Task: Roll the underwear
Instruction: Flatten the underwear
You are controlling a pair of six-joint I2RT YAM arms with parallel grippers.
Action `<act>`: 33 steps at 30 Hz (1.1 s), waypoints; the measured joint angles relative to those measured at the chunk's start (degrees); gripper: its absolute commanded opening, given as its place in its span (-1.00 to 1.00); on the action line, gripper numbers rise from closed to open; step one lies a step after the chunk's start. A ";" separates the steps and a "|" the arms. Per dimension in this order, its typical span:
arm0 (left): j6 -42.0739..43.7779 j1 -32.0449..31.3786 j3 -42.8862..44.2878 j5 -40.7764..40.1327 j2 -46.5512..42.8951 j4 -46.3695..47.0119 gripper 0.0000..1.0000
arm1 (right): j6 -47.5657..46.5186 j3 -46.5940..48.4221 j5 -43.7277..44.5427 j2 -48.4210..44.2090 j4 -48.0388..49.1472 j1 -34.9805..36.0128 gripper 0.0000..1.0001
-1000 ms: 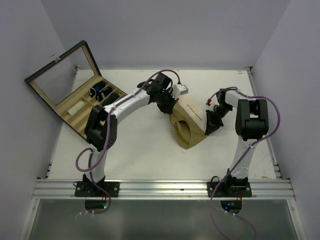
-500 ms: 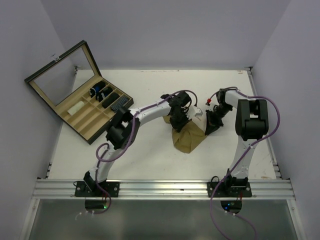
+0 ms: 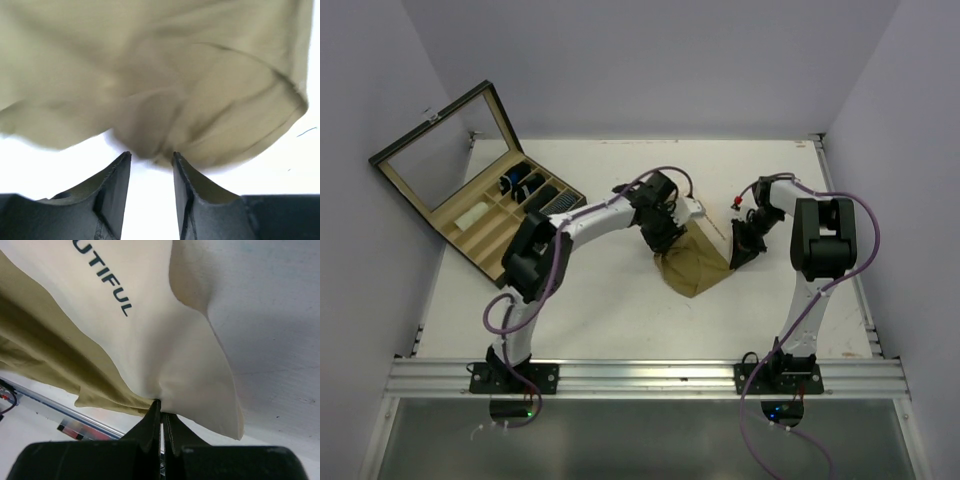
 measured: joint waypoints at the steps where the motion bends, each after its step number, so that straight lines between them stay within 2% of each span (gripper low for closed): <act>1: -0.46 2.10 -1.97 0.87 -2.32 1.09 -0.19 | 0.00 0.00 0.00 0.00 0.02 0.00 -1.00; 3: -1.57 7.67 -3.82 2.67 -5.92 3.80 -0.21 | 0.00 0.02 0.00 0.07 0.02 0.00 -1.00; 7: -4.35 17.53 -3.65 4.35 -7.54 10.99 -0.17 | 0.00 0.07 -0.02 0.13 -0.04 0.00 -1.00; 10: -6.56 20.61 -3.54 5.01 -6.12 13.60 -0.15 | 0.00 0.11 0.00 0.13 -0.09 0.00 -1.00; 20: -13.51 18.32 -4.09 8.83 -1.09 17.92 -0.04 | -0.02 0.68 -0.02 0.68 -0.68 0.00 -1.00; 29: -14.91 14.91 -6.99 3.26 0.28 19.76 -0.01 | 0.00 0.81 0.02 0.74 -0.83 0.00 -1.00; 32: -14.71 12.44 -6.86 -0.50 1.60 20.11 -0.27 | -0.02 0.87 0.11 0.76 -0.85 0.00 -1.00; 33: -14.67 11.80 -6.29 -1.88 1.97 20.00 -0.55 | -0.09 0.96 0.26 0.79 -0.90 0.00 -1.00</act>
